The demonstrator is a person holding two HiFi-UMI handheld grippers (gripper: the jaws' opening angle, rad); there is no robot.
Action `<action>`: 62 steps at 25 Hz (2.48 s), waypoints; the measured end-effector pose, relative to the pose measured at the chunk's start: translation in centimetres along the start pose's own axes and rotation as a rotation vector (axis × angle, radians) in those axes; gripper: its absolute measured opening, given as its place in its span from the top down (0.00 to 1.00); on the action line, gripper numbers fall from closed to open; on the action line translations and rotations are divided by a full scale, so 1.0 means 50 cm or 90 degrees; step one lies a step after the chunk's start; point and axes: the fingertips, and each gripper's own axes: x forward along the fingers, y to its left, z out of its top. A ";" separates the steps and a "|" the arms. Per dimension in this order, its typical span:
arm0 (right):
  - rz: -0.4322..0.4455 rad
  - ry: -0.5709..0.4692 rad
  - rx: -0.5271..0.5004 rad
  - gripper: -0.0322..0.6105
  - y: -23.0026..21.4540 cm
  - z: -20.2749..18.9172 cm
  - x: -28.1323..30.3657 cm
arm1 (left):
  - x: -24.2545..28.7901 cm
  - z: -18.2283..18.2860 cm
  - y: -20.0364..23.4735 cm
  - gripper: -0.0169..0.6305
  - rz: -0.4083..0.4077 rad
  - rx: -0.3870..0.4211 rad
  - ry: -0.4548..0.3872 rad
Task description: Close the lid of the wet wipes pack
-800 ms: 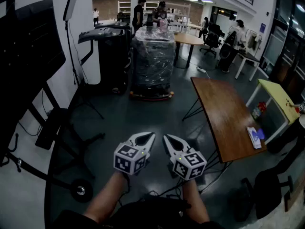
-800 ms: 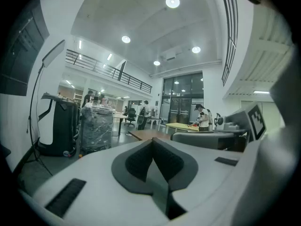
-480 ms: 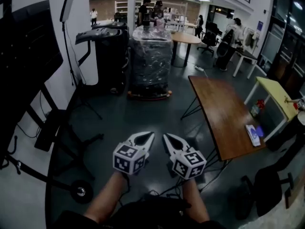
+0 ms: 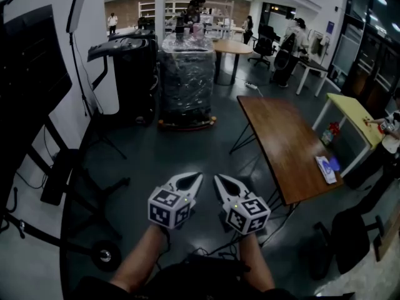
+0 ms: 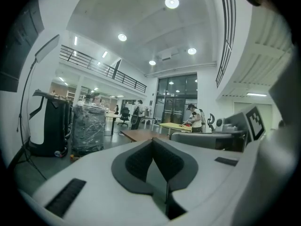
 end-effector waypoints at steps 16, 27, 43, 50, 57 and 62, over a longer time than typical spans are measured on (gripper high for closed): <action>-0.215 -0.051 0.037 0.94 -0.203 0.010 -0.243 | 0.186 -0.018 -0.259 0.96 -0.200 0.044 0.049; -0.311 -0.077 0.070 0.94 -0.436 0.020 -0.470 | 0.394 -0.047 -0.524 0.96 -0.305 0.073 0.087; -0.451 -0.108 0.050 0.94 -0.699 0.087 -0.737 | 0.609 -0.051 -0.802 0.96 -0.403 0.106 0.122; -0.522 -0.124 0.071 0.94 -0.813 0.082 -0.799 | 0.714 -0.063 -0.859 0.96 -0.446 0.116 0.135; -0.580 -0.105 0.074 0.94 -0.985 0.084 -0.813 | 0.901 -0.084 -0.893 0.96 -0.491 0.115 0.143; -0.617 -0.090 0.086 0.94 -1.054 0.106 -0.788 | 0.988 -0.068 -0.883 0.96 -0.521 0.095 0.155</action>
